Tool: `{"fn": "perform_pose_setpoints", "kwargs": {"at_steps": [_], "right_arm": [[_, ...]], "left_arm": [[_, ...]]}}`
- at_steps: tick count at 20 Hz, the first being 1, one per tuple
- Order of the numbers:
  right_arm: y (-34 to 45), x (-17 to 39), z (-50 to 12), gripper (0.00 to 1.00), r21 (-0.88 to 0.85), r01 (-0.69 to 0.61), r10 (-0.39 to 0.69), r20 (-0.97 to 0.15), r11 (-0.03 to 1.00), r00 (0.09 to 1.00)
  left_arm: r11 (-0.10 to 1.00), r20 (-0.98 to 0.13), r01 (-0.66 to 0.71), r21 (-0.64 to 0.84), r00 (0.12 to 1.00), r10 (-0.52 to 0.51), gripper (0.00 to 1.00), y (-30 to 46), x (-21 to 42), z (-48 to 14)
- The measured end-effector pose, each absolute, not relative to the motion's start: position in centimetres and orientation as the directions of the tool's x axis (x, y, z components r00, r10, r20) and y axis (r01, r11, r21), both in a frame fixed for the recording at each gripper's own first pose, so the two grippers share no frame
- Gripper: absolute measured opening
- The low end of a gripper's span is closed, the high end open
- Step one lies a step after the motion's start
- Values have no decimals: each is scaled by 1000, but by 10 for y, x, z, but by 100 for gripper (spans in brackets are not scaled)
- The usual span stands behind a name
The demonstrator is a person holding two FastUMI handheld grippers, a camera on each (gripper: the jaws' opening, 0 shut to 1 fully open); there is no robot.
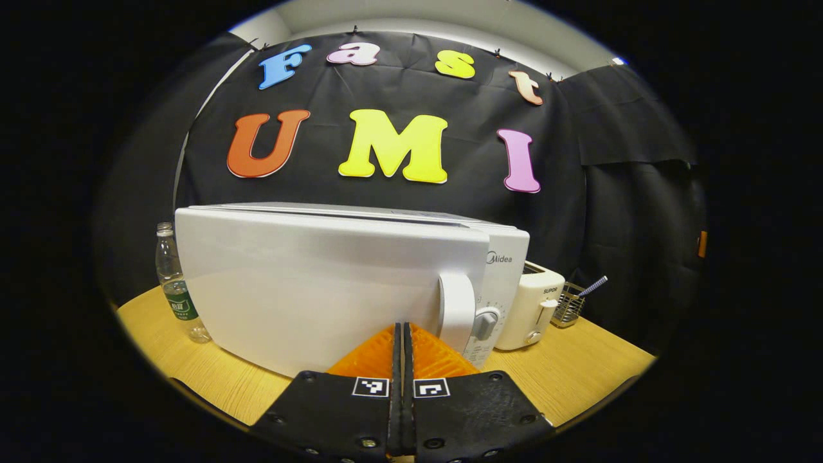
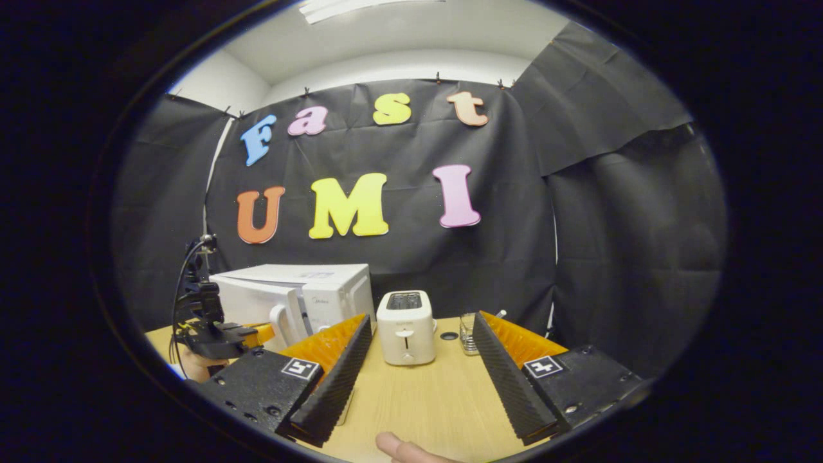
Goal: Open the microwave oven with the left hand, put the food in, and close the microwave oven.
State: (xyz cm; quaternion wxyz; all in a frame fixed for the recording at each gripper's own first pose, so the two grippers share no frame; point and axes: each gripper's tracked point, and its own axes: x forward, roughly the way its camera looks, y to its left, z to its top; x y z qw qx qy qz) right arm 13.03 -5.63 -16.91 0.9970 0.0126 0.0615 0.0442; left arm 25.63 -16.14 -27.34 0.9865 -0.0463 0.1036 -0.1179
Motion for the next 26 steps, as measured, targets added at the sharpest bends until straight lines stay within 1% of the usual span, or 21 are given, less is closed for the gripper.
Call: {"fn": "perform_pose_setpoints", "kwargs": {"at_steps": [3,4,5,7,11,12,13,14,15,16,17,19,21,22,23,24,25,26], "right_arm": [[-68,139,-166,100,57,-88,94,-103,994,990],[-72,141,-165,89,64,-82,88,-86,995,992],[-75,144,-161,100,73,-75,80,-64,995,995],[-78,147,-165,100,72,-75,79,-53,995,995],[-78,155,-180,100,89,-84,92,-83,992,992],[-79,155,-185,100,91,-80,89,-98,993,991],[-79,154,-187,100,94,-78,88,-107,993,990],[-78,152,-186,89,100,-77,88,-107,992,990],[-79,151,-185,100,104,-69,80,-111,992,991],[-81,149,-189,89,100,-55,67,-122,993,990],[-82,146,-190,100,93,-44,56,-134,995,989],[-79,137,-186,100,85,-34,46,-145,996,988],[-75,127,-182,100,80,-30,41,-148,996,988],[-75,124,-180,89,74,-20,31,-151,997,988],[-74,121,-180,100,66,-14,25,-161,998,987],[-72,116,-179,89,63,-14,25,-169,998,985],[-68,112,-177,100,63,-18,28,-175,998,984],[-67,107,-174,89,65,-19,30,-176,998,984]], "left_arm": [[968,-198,203,-146,953,-230,0,-162,272,-276],[969,-198,196,-153,954,-225,0,-161,275,-276],[969,-192,195,-150,956,-222,0,-161,275,-276],[976,-186,190,-110,960,-208,0,-162,275,-277],[986,-164,168,-20,972,-169,0,-163,281,-277],[984,-189,178,-12,966,-177,0,-166,289,-286],[984,-213,174,-30,961,-176,0,-168,280,-289],[985,-180,174,-12,968,-173,1,-168,285,-280],[983,-212,179,28,962,-169,0,-166,285,-286],[983,-208,178,47,964,-165,0,-165,285,-289],[984,-188,176,41,968,-165,0,-166,286,-286],[983,-194,176,45,967,-164,0,-166,285,-289],[983,-251,183,19,952,-173,0,-166,280,-300],[985,-274,174,2,947,-167,0,-162,275,-305],[984,-289,176,-10,942,-171,0,-158,267,-306],[985,-287,174,-11,943,-170,0,-153,260,-302],[985,-273,169,-13,948,-166,0,-145,253,-294],[985,-258,169,-21,951,-169,0,-139,244,-286]]}}
